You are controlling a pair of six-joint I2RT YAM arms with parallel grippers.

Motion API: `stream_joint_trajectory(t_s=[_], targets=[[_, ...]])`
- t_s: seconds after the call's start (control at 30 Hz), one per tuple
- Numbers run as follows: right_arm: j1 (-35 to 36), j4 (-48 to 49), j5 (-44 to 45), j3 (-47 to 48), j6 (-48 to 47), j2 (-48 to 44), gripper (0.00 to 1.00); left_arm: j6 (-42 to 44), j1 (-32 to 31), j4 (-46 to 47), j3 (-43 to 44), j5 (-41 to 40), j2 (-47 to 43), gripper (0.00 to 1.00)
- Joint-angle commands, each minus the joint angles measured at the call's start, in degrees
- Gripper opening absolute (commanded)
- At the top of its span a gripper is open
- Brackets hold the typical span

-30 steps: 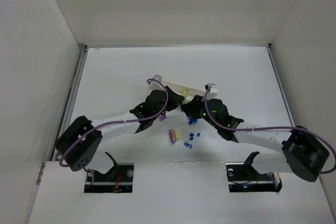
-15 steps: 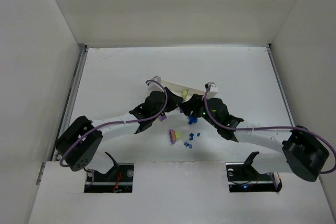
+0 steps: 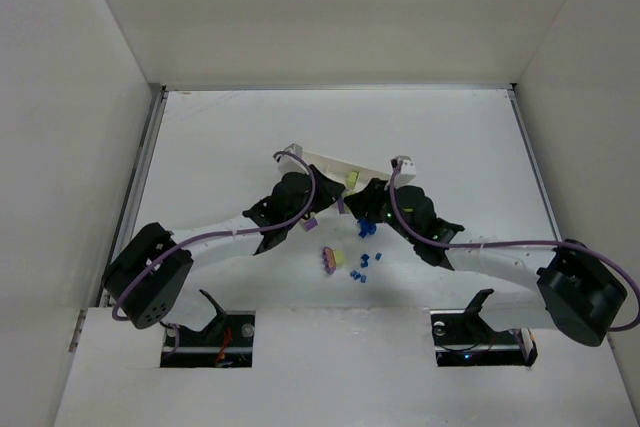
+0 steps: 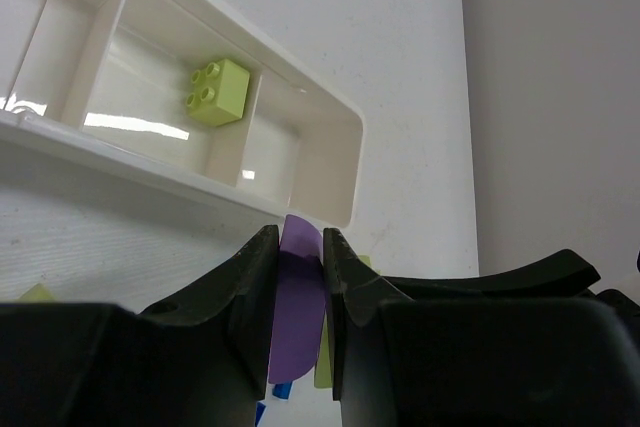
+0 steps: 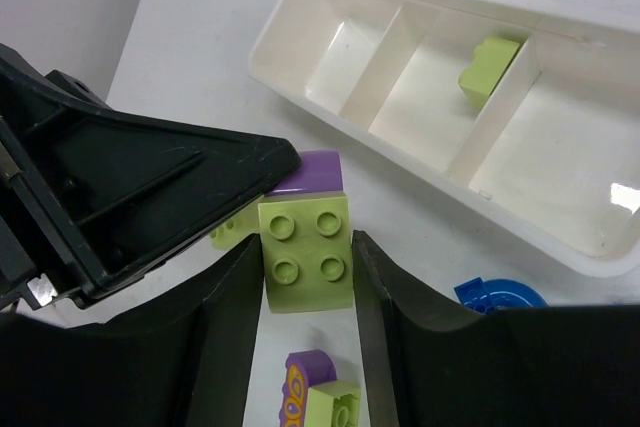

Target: Sort the legos into containers by color

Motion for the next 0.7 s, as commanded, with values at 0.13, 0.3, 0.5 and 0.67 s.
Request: stream_joint_trajectory(t_s=[0.13, 0.3, 0.5, 0.67], targets=[[-0.32, 4.36, 0.09, 1.41, 0.44, -0.85, 0.31, 1.14, 0.15, 1.78, -1.57, -0.03, -3.49, 0.08], [-2.95, 4.63, -2.10, -0.53, 1.32, -7.61, 0.29, 2.46, 1.90, 1.43, -3.41, -1.17, -5.51, 0.08], [-6.38, 3.92, -5.62, -1.50, 2.37, -11.58, 0.29, 3.17, 3.57, 1.16, -4.03, -1.18, -7.27, 0.08], [-7.61, 4.63, -5.54, -0.01, 2.46, -7.91, 0.30, 3.69, 5.77, 1.16, -3.25, -1.26, -8.50, 0.08]])
